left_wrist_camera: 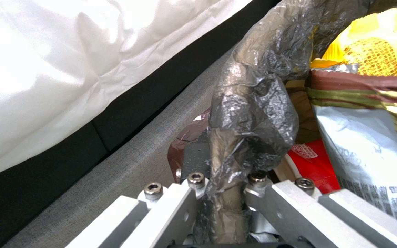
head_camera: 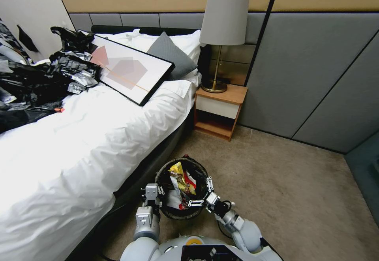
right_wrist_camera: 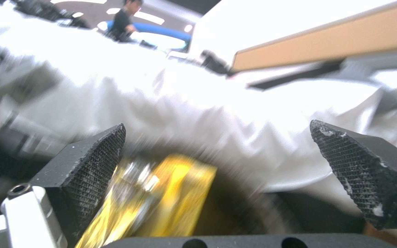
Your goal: Pick up the trash bin, then pick up the garbage from the floor and place it into the trash bin.
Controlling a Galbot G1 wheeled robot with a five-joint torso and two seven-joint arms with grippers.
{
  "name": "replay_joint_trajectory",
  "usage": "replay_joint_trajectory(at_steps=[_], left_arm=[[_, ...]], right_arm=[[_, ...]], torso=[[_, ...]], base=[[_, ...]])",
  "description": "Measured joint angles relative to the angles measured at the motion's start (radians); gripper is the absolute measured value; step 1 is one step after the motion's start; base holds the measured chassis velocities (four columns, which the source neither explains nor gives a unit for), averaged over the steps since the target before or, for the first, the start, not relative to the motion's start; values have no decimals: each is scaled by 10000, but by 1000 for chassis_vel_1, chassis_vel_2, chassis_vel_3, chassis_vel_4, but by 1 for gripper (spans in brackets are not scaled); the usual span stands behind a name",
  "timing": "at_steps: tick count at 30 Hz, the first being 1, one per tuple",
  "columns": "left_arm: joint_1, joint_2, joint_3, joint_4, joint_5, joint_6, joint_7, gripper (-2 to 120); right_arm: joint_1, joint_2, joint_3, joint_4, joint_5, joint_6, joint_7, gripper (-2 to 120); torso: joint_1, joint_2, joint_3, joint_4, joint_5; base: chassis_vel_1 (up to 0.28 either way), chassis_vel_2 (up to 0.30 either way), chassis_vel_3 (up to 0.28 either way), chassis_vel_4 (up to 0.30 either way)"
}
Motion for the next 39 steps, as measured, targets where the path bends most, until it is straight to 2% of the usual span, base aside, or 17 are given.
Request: replay_joint_trajectory(at_steps=[5,8,10,12,18,32,34,39], left_arm=[[18,-10,-28,-6,-7,0,-1,0],[28,-43,-82,-10,-9,-6,-6,0],[28,-49,-82,-11,-10,-7,-6,0],[23,-56,-77,-17,-13,-10,-6,0],[10,-58,-35,-20,-122,-28,-36,0],[167,13,5,-135,-189,68,-8,0],[377,146,164,-368,-484,330,155,0],[594,372,157,-526,-466,528,551,0]], right_arm=[[-422,231,461,822,29,157,575,100],[-1032,596,939,1547,-163,152,2054,100],[-1160,667,1006,1663,-235,128,2382,100],[-1532,948,1298,1965,-493,30,3379,100],[-1743,1300,2015,1936,-667,-89,4513,100],[-1184,1375,2328,1239,-516,-226,4565,100],[-1087,1349,2327,1160,-493,-247,4519,100],[-972,1324,2333,1089,-421,-266,4465,100]], torso=[[0,0,0,1,2],[0,0,0,0,1],[0,0,0,-1,1],[0,0,0,-2,2],[0,0,0,-1,0],[1,0,0,1,2],[0,0,1,1,3],[0,0,0,0,4]], base=[[0,0,0,0],[0,0,0,0],[0,0,0,0],[0,0,0,0],[0,0,0,0],[0,0,0,0],[0,0,0,0],[0,0,0,0]])
